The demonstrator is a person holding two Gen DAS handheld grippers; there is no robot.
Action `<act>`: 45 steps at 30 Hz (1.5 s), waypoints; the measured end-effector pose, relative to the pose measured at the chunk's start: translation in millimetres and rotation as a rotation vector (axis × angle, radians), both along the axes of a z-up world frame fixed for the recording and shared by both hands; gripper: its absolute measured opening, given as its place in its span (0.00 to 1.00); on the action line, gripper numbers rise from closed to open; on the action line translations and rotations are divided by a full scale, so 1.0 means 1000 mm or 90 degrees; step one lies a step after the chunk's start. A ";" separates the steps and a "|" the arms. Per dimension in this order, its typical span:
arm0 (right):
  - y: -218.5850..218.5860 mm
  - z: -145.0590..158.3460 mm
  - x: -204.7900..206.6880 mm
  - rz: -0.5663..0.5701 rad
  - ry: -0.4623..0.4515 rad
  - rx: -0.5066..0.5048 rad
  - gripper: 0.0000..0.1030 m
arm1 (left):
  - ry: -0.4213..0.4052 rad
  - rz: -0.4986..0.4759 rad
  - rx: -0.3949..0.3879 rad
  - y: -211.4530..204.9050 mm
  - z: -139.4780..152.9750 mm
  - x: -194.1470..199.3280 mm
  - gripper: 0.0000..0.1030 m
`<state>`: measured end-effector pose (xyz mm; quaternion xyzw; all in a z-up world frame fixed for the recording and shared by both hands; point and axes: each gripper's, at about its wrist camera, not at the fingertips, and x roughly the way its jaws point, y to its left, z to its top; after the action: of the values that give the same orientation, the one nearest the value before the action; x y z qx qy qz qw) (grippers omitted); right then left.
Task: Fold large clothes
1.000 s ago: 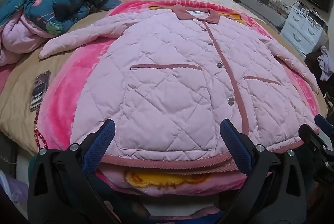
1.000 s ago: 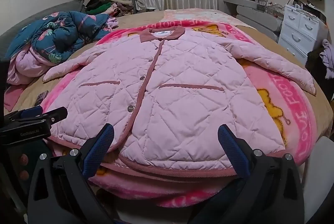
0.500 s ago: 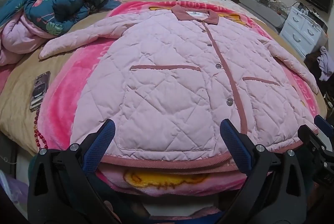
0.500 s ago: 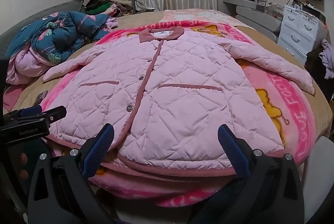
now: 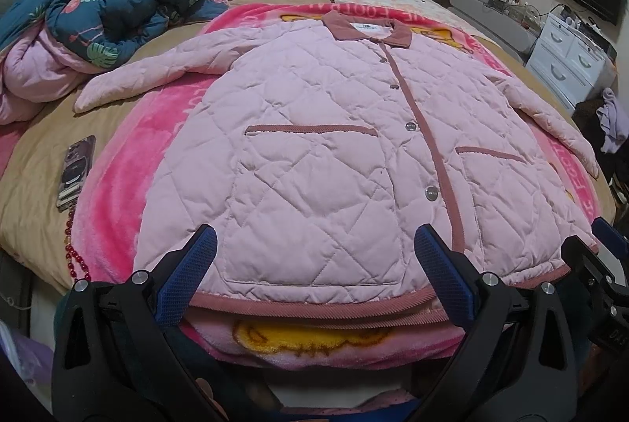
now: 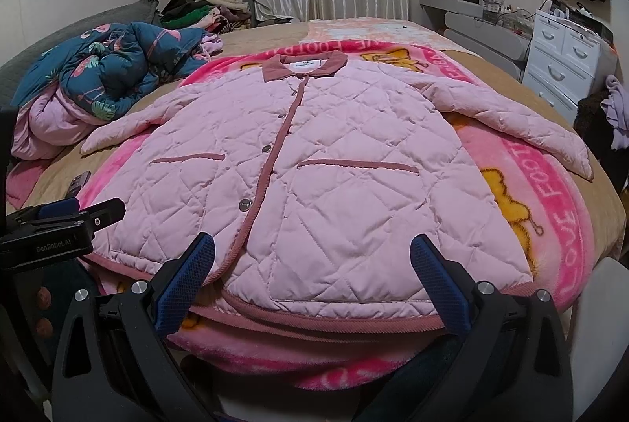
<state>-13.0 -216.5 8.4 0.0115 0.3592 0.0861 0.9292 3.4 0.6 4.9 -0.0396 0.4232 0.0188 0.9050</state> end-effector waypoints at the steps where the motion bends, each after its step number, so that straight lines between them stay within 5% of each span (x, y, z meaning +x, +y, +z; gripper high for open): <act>1: 0.000 0.000 0.000 0.000 0.000 -0.001 0.96 | 0.001 -0.001 -0.001 0.001 -0.001 0.000 0.91; 32: 0.001 -0.004 0.008 0.001 0.012 0.001 0.96 | 0.003 -0.006 -0.002 -0.005 0.002 0.001 0.91; 45: -0.011 0.013 0.057 -0.012 0.011 -0.010 0.96 | 0.002 0.008 -0.005 -0.011 0.015 0.061 0.91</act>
<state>43.6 -227.8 21.0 0.0084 0.3678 0.0746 0.9269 64.7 -10.4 19.8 -0.0461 0.4247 0.0231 0.9039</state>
